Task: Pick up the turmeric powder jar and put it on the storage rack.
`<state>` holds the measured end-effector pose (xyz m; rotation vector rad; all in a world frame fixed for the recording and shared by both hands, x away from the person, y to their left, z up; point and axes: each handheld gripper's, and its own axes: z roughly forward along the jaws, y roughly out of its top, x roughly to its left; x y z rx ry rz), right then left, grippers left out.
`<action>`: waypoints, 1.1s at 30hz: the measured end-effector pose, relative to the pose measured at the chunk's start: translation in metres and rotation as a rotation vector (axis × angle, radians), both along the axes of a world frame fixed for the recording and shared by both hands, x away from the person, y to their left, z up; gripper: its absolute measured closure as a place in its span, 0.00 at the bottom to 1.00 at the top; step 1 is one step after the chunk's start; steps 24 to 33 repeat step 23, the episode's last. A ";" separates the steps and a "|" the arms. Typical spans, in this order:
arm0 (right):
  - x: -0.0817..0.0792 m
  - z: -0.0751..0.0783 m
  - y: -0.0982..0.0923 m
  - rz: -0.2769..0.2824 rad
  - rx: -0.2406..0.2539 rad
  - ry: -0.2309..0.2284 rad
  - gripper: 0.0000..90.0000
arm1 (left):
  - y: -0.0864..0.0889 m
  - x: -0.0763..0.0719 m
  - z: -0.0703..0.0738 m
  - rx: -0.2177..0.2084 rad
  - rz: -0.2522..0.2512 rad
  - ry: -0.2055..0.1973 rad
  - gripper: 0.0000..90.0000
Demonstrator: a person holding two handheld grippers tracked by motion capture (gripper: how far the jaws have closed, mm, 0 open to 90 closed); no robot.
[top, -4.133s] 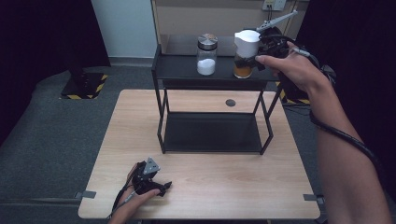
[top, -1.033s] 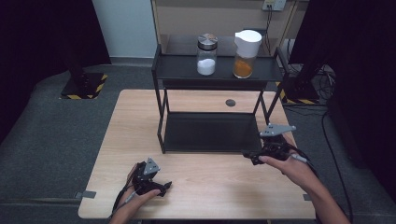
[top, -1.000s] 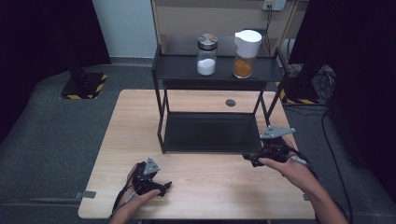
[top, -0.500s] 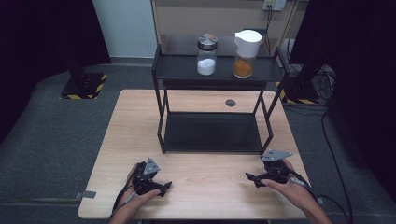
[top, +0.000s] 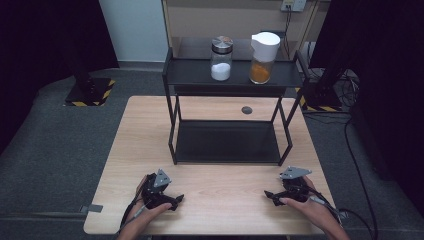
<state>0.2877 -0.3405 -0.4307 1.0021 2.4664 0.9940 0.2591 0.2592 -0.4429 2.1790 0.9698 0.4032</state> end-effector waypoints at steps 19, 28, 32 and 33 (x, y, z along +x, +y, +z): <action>-0.009 -0.012 -0.001 -0.021 0.032 -0.012 0.04 | 0.000 0.000 0.000 0.000 0.001 0.000 0.00; -0.008 -0.011 -0.001 -0.014 0.028 -0.007 0.02 | 0.000 0.000 0.000 0.000 0.001 0.000 0.00; -0.008 -0.011 -0.001 -0.014 0.028 -0.007 0.02 | 0.000 0.000 0.000 0.000 0.001 0.000 0.00; -0.008 -0.011 -0.001 -0.014 0.028 -0.007 0.02 | 0.000 0.000 0.000 0.000 0.001 0.000 0.00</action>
